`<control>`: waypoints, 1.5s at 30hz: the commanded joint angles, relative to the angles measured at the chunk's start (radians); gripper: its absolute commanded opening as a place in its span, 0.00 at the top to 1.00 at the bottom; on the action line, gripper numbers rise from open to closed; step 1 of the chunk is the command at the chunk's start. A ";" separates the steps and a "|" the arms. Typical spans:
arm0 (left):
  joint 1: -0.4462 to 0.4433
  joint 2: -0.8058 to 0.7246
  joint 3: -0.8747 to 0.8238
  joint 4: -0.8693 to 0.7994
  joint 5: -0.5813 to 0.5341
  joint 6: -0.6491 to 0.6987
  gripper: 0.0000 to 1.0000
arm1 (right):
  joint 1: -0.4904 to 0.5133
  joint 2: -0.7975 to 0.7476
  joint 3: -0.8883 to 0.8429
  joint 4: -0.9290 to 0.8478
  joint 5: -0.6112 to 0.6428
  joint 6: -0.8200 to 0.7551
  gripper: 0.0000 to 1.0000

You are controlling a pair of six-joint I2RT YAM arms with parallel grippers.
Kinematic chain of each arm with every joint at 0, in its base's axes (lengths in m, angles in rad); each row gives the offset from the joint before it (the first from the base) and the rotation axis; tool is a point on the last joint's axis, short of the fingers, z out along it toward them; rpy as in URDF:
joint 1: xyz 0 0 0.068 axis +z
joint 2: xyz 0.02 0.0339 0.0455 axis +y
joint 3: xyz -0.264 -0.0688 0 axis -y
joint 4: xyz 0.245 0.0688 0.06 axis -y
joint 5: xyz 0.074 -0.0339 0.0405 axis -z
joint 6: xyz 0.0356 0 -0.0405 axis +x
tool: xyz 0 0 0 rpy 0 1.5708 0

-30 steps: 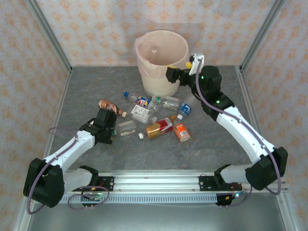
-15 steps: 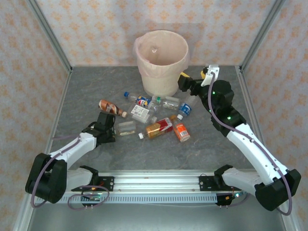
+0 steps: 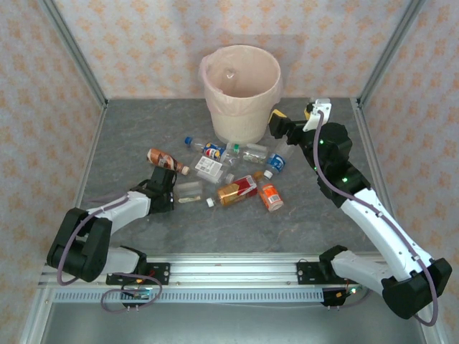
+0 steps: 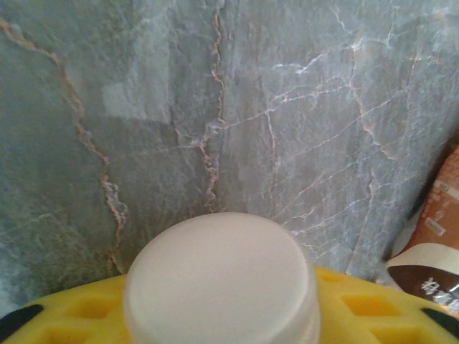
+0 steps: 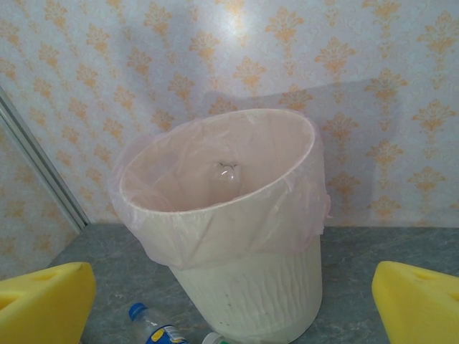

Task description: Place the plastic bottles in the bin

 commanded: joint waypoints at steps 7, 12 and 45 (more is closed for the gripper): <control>0.015 0.011 0.044 0.066 -0.090 0.132 0.64 | 0.003 -0.018 -0.010 -0.016 0.038 -0.018 0.01; 0.014 -0.092 0.077 -0.031 -0.179 0.235 0.71 | 0.003 -0.001 -0.015 0.012 0.044 -0.012 0.01; -0.164 0.234 1.075 0.521 -0.242 1.434 1.00 | 0.003 0.057 -0.203 -0.533 -0.072 0.329 0.01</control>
